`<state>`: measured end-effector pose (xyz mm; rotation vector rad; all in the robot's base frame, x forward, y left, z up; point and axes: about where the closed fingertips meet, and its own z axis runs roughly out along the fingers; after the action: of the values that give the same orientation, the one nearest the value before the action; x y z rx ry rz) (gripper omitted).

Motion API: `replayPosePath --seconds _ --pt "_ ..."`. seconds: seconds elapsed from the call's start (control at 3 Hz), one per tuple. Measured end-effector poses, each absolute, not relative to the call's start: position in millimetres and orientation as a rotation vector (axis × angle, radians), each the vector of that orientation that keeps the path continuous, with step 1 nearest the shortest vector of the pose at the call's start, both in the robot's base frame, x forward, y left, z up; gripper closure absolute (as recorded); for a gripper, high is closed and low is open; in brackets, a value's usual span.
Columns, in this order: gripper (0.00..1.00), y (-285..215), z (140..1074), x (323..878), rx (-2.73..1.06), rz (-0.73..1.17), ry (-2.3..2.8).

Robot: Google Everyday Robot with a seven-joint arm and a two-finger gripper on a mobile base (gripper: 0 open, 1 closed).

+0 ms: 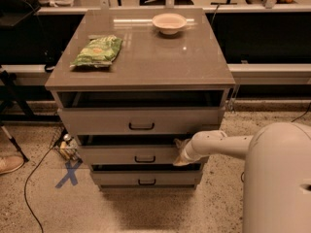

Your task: Open middle drawer

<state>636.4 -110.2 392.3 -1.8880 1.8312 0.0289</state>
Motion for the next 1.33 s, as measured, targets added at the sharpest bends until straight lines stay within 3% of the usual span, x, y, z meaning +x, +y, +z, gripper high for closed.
replayPosePath --seconds 0.67,1.33 --pt "0.96 -109.9 402.7 636.4 -1.888 0.029 1.831" --pt "1.0 -109.9 405.5 636.3 -1.888 0.029 1.831"
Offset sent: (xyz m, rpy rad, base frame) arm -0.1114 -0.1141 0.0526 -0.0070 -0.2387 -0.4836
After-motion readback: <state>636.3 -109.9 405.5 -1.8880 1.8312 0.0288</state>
